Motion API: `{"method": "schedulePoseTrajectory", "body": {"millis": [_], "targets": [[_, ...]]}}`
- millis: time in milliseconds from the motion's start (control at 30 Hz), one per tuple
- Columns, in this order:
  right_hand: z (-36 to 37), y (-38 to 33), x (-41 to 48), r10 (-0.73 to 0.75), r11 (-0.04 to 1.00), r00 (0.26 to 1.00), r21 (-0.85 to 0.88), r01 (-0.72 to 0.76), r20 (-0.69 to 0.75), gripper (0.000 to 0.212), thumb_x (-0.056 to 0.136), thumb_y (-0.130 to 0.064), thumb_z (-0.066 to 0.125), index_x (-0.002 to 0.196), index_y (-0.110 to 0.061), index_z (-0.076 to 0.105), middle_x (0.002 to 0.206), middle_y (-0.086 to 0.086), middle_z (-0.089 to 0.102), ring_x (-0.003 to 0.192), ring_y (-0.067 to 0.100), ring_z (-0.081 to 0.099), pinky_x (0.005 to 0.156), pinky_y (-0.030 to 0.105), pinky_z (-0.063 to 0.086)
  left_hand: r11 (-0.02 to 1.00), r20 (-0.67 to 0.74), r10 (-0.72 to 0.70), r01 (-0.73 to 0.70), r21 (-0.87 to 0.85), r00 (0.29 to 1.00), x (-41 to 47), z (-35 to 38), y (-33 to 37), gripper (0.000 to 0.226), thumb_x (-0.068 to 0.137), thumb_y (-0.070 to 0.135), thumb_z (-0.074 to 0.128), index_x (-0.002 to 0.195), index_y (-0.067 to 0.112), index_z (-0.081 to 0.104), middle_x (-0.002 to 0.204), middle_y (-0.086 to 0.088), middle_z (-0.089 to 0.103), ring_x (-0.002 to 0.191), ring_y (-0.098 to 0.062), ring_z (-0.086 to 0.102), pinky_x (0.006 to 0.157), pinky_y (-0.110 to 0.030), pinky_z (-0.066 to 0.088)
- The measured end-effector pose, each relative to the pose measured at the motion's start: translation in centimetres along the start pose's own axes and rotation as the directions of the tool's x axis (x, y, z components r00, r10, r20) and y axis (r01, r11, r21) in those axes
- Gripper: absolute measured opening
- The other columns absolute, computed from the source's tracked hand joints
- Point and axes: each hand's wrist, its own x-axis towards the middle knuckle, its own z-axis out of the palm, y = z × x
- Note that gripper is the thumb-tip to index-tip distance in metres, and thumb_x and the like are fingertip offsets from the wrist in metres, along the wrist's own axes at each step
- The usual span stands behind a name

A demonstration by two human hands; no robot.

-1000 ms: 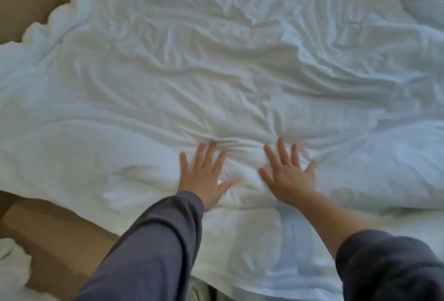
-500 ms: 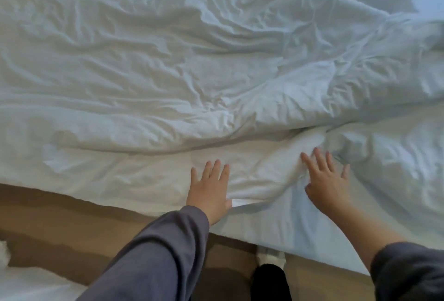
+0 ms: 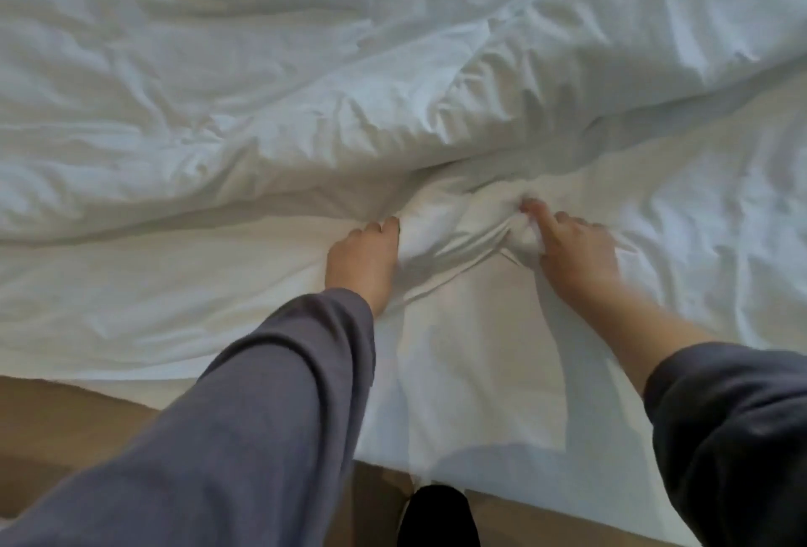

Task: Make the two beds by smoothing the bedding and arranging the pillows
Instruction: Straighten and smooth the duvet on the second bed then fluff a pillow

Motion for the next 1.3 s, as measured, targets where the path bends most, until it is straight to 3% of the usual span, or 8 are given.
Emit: {"method": "schedulePoseTrajectory", "body": {"millis": [133,367,467,600,733,900,1167,1300], "targets": [[-0.8,2.3,-1.0,-0.059,0.958,0.948,0.286,-0.034,0.312,0.05,0.084,-0.008,0.055,0.129,-0.03,0.051,0.115,0.014,0.063,0.102,0.035,0.06,0.078,0.034,0.042,0.998,0.128,0.034,-0.04,0.05,0.991,-1.5,-1.3,0.1,0.038,0.087,0.006,0.05,0.123,0.019,0.051,0.111,-0.01,0.065,0.099,-0.035,0.061,0.068,-0.032,0.037],[1.8,4.0,-12.6,-0.225,0.973,0.504,0.22,0.071,0.834,0.055,0.084,-0.008,0.056,0.128,-0.04,0.058,0.138,-0.001,0.053,0.125,0.025,0.051,0.104,0.034,0.04,0.977,0.65,0.138,-0.211,0.034,0.747,-10.8,2.6,3.4,0.037,0.098,0.015,0.046,0.134,0.02,0.052,0.128,-0.003,0.06,0.114,-0.028,0.058,0.087,-0.032,0.044],[3.8,2.7,-16.2,-0.22,0.975,0.639,0.187,0.12,0.737,0.05,0.091,-0.022,0.054,0.134,-0.045,0.046,0.14,0.002,0.047,0.128,0.026,0.047,0.105,0.036,0.034,0.996,0.527,0.084,-0.089,-0.016,0.846,-13.5,4.4,2.5,0.042,0.093,0.018,0.052,0.134,0.028,0.048,0.123,-0.002,0.062,0.107,-0.028,0.061,0.086,-0.035,0.049],[3.5,2.6,-18.1,-0.196,0.929,0.77,0.367,-0.054,0.608,0.043,0.091,-0.038,0.051,0.133,-0.033,0.05,0.13,-0.001,0.054,0.118,0.022,0.052,0.101,0.037,0.038,0.995,0.593,0.068,-0.1,0.022,0.802,-15.1,3.9,2.8,0.066,0.083,0.045,0.061,0.139,0.023,0.033,0.127,0.0,0.054,0.109,-0.025,0.057,0.087,-0.037,0.045],[1.6,5.7,-18.1,0.075,0.838,0.988,0.529,-0.136,0.135,0.023,0.091,-0.016,0.054,0.111,-0.014,0.064,0.103,0.004,0.065,0.093,0.028,0.06,0.075,0.033,0.043,0.995,0.531,0.023,0.033,-0.096,0.847,-15.1,2.2,5.5,0.063,0.087,0.051,0.054,0.138,0.018,0.036,0.135,-0.003,0.048,0.119,-0.027,0.05,0.095,-0.04,0.043],[-1.5,14.5,-18.1,0.305,0.89,0.946,0.386,-0.244,-0.105,0.003,0.084,-0.009,0.057,0.083,-0.006,0.058,0.085,0.017,0.06,0.076,0.039,0.056,0.06,0.036,0.035,0.953,0.356,0.225,-0.128,-0.276,0.907,-14.8,-1.0,13.4,0.062,0.094,0.037,0.05,0.149,0.019,0.027,0.149,-0.001,0.036,0.132,-0.022,0.039,0.103,-0.039,0.04],[0.3,28.5,-20.6,0.601,0.715,0.793,0.513,-0.475,-0.104,0.022,0.094,-0.023,0.037,0.101,-0.008,0.053,0.103,0.024,0.06,0.091,0.044,0.057,0.072,0.046,0.043,0.796,-0.159,0.431,-0.457,-0.396,0.888,-11.2,-3.0,35.8,0.064,0.087,0.028,0.061,0.145,0.021,0.035,0.144,0.0,0.04,0.13,-0.021,0.039,0.104,-0.038,0.036],[3.8,37.3,-22.2,0.78,0.463,0.626,0.658,-0.594,0.016,0.034,0.089,-0.034,0.045,0.115,-0.012,0.049,0.118,0.02,0.054,0.108,0.043,0.053,0.091,0.053,0.043,0.895,0.024,0.32,-0.294,-0.336,0.947,-7.9,-0.5,45.4,0.106,0.076,0.056,0.068,0.153,0.032,-0.001,0.16,-0.006,0.002,0.147,-0.031,0.006,0.109,-0.061,0.024]]}}
